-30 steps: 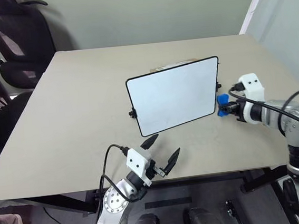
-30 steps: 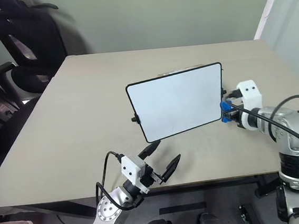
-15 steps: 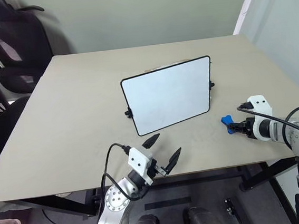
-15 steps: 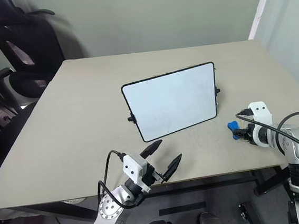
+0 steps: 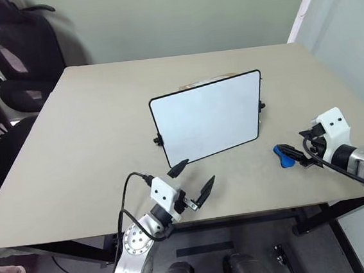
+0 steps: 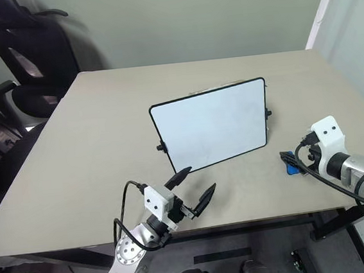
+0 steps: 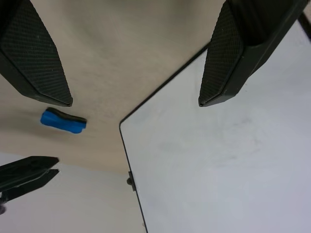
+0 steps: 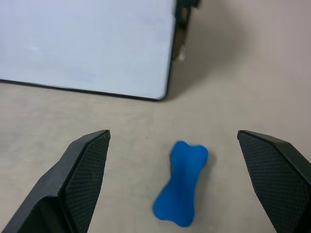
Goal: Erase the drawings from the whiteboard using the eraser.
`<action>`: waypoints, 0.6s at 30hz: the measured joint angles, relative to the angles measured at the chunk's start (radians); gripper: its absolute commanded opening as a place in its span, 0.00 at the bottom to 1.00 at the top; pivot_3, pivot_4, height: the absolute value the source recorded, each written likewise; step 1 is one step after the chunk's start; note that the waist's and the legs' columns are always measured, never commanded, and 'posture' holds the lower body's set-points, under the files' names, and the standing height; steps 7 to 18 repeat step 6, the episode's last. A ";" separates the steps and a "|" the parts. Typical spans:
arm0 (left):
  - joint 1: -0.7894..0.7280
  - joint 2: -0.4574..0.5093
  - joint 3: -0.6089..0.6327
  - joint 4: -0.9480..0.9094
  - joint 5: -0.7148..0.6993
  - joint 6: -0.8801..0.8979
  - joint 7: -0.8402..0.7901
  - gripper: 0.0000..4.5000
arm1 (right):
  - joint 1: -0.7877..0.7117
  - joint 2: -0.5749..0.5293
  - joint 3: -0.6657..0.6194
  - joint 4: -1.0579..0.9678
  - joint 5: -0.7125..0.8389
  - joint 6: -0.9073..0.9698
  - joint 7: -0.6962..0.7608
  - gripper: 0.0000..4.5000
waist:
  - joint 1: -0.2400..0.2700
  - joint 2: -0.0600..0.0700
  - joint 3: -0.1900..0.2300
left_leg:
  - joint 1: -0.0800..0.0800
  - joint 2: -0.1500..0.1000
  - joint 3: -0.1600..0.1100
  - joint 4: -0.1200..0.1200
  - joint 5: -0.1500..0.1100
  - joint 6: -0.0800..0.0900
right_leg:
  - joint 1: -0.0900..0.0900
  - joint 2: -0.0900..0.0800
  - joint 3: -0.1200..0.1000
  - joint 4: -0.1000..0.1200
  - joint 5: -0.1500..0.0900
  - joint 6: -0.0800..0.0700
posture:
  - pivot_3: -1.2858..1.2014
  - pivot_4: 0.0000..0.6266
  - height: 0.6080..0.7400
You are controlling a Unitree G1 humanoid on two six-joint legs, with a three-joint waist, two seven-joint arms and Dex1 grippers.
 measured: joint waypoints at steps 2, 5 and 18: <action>0.009 0.001 -0.011 -0.032 0.016 -0.002 0.002 1.00 | 0.000 0.000 0.001 0.001 0.004 -0.016 0.001 0.99 | -0.001 0.000 0.000 | 0.000 0.000 0.000 0.001 0.000 0.000 | 0.000 0.000 0.000 0.000 0.000 0.000 | 0.52 0.24 0.97; 0.042 -0.001 -0.035 -0.079 0.024 -0.001 0.015 1.00 | -0.002 -0.001 0.013 0.022 0.002 -0.044 0.002 0.99 | -0.001 0.000 0.000 | 0.000 0.000 0.000 0.002 0.000 0.000 | 0.001 0.000 0.000 0.000 -0.002 0.000 | 0.52 0.24 0.97; 0.050 0.000 -0.039 -0.088 0.024 0.000 0.018 1.00 | -0.003 -0.002 0.018 0.030 -0.001 -0.048 0.001 0.99 | 0.000 0.000 0.000 | 0.000 0.000 0.000 0.002 0.000 0.000 | 0.000 0.000 0.000 0.000 -0.002 0.000 | 0.52 0.24 0.97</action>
